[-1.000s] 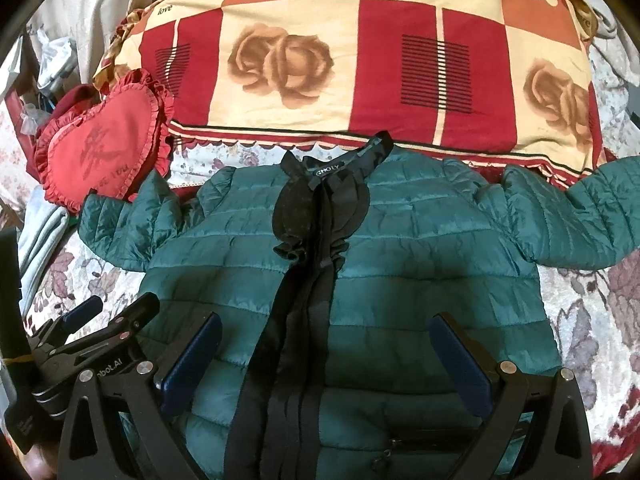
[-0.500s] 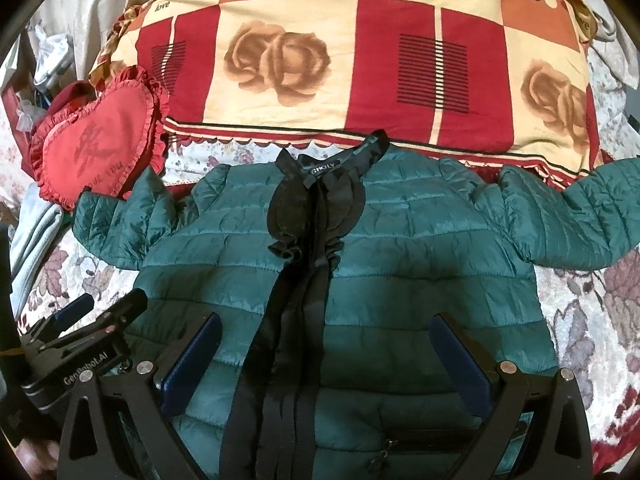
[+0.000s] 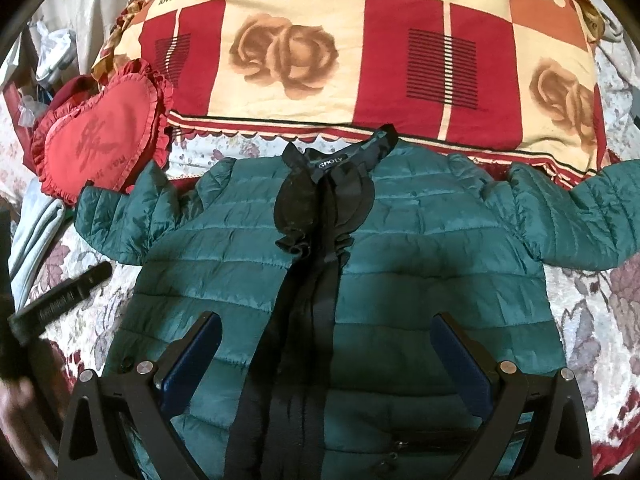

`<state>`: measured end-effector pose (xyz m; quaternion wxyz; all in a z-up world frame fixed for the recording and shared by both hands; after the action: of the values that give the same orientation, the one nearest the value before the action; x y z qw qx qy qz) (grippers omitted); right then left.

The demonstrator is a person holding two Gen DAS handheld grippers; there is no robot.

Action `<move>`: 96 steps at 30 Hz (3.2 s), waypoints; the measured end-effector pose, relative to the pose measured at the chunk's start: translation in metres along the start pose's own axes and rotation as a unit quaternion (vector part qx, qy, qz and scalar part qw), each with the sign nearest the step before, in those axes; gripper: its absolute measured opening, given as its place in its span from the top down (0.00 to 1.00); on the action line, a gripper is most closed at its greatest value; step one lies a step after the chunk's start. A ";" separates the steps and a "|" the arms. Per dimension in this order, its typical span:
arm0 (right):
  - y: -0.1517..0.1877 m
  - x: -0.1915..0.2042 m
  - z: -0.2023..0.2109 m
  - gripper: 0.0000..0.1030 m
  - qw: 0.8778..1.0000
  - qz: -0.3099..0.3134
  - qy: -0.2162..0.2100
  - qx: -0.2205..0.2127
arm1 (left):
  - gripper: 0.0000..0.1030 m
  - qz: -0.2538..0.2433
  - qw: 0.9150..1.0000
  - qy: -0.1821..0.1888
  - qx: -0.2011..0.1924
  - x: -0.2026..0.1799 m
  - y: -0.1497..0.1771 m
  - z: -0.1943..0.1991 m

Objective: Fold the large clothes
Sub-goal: 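Move the left tool to the sleeve cuff and close on it, then lift the sleeve with the left tool, fold it across the jacket body, release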

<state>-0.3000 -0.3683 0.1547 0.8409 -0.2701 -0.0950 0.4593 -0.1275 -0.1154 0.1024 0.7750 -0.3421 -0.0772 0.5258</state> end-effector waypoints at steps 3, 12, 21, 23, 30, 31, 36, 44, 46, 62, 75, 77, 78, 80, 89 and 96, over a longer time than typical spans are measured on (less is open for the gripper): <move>0.001 0.004 0.001 0.00 1.000 0.004 -0.002 0.001 | 0.10 0.041 0.999 -0.012 -0.013 0.040 -0.018 -0.003; 0.002 0.015 -0.002 0.00 1.000 0.016 -0.008 0.015 | 0.10 0.111 0.990 -0.066 -0.058 0.174 -0.072 -0.029; 0.002 0.039 -0.007 0.00 0.998 0.046 -0.017 0.033 | 0.10 0.103 0.987 -0.104 -0.063 0.230 -0.107 -0.075; 0.001 0.039 -0.008 0.00 0.998 0.046 -0.019 0.037 | 0.10 0.091 0.988 -0.116 -0.052 0.232 -0.115 -0.088; 0.001 0.035 -0.009 0.00 0.998 0.037 -0.013 0.043 | 0.60 0.087 0.991 -0.093 -0.044 0.240 -0.135 -0.110; 0.001 0.035 -0.009 0.00 0.998 0.036 -0.013 0.045 | 0.78 0.092 0.991 -0.089 -0.040 0.241 -0.136 -0.111; 0.001 0.035 -0.008 0.00 0.998 0.035 -0.018 0.045 | 0.91 0.088 0.993 -0.054 -0.051 0.233 -0.141 -0.088; 0.005 0.032 0.001 0.00 0.998 0.025 -0.035 0.039 | 0.92 0.037 0.990 -0.036 -0.130 0.203 -0.164 0.011; 0.005 0.031 0.005 0.00 0.998 0.024 -0.037 0.036 | 0.92 0.038 0.989 -0.037 -0.141 0.201 -0.172 0.036; 0.004 -0.013 0.028 0.00 0.999 -0.014 -0.034 0.011 | 0.92 -0.081 0.971 0.160 -0.158 0.021 -0.179 0.139; 0.004 -0.060 0.032 0.00 0.998 -0.050 -0.026 0.005 | 0.92 -0.123 0.946 0.299 -0.035 -0.184 -0.108 0.052; 0.005 -0.068 0.030 0.00 0.998 -0.055 -0.022 0.007 | 0.92 -0.130 0.943 0.307 -0.020 -0.210 -0.097 0.035; 0.005 -0.072 0.029 0.00 0.998 -0.058 -0.020 0.009 | 0.92 -0.131 0.940 0.314 -0.007 -0.224 -0.089 0.025; 0.006 -0.079 0.025 0.00 0.998 -0.065 -0.017 0.012 | 0.92 -0.142 0.939 0.312 0.011 -0.249 -0.073 0.005; 0.010 -0.108 0.013 0.00 0.994 -0.102 -0.008 0.030 | 0.86 -0.096 0.940 0.312 0.102 -0.262 -0.018 -0.076; 0.005 -0.112 0.009 0.00 0.992 -0.121 -0.007 0.031 | 0.25 -0.088 0.908 0.394 0.114 -0.264 -0.013 -0.066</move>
<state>-0.3705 -0.4552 0.1694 0.8977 -0.2267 -0.1190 0.3585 -0.2009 -0.3764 0.1237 0.8192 -0.4222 0.2656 0.2831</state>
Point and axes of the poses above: each gripper's, at about its wrist camera, not at the fingertips, and z roughly against the way its jaws point, x to its left, y to its underside, the point moved 3 cm from there along -z, roughly the way its jaws point, and after that the axes turned 15 degrees about y, right-handed, at the moved point
